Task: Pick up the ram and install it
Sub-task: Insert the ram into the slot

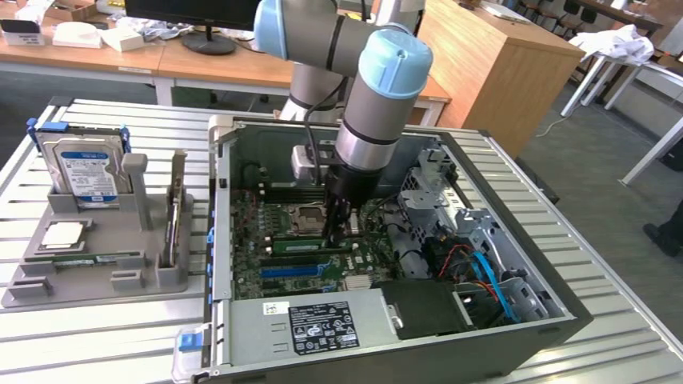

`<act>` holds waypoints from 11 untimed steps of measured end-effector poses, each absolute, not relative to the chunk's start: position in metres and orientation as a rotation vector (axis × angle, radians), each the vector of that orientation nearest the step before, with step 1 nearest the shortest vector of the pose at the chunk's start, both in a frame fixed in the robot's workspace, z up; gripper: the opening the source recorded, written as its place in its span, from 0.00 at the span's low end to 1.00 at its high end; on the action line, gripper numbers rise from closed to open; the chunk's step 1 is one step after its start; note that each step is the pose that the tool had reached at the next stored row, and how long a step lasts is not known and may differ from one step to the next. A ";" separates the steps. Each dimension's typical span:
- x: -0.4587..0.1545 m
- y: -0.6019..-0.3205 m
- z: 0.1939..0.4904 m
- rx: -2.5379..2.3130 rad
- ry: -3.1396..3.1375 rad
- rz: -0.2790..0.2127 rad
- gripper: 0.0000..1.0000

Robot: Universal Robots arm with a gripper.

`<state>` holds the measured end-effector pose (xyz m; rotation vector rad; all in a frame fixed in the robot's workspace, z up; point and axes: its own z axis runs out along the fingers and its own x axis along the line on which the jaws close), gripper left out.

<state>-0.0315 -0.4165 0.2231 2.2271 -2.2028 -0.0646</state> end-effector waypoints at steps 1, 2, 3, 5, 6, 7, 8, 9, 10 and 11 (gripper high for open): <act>-0.032 -0.416 0.233 2.227 -2.203 -0.065 0.31; -0.032 -0.416 0.247 2.227 -2.203 -0.065 0.31; -0.032 -0.416 0.250 2.227 -2.203 -0.065 0.31; -0.032 -0.416 0.256 2.227 -2.203 -0.065 0.31; -0.032 -0.416 0.260 2.227 -2.203 -0.065 0.31; -0.032 -0.416 0.263 2.227 -2.203 -0.065 0.31; -0.032 -0.416 0.266 2.227 -2.203 -0.065 0.31; -0.032 -0.416 0.269 2.227 -2.203 -0.064 0.31; -0.032 -0.416 0.272 2.227 -2.203 -0.064 0.31; -0.032 -0.416 0.275 2.227 -2.203 -0.065 0.31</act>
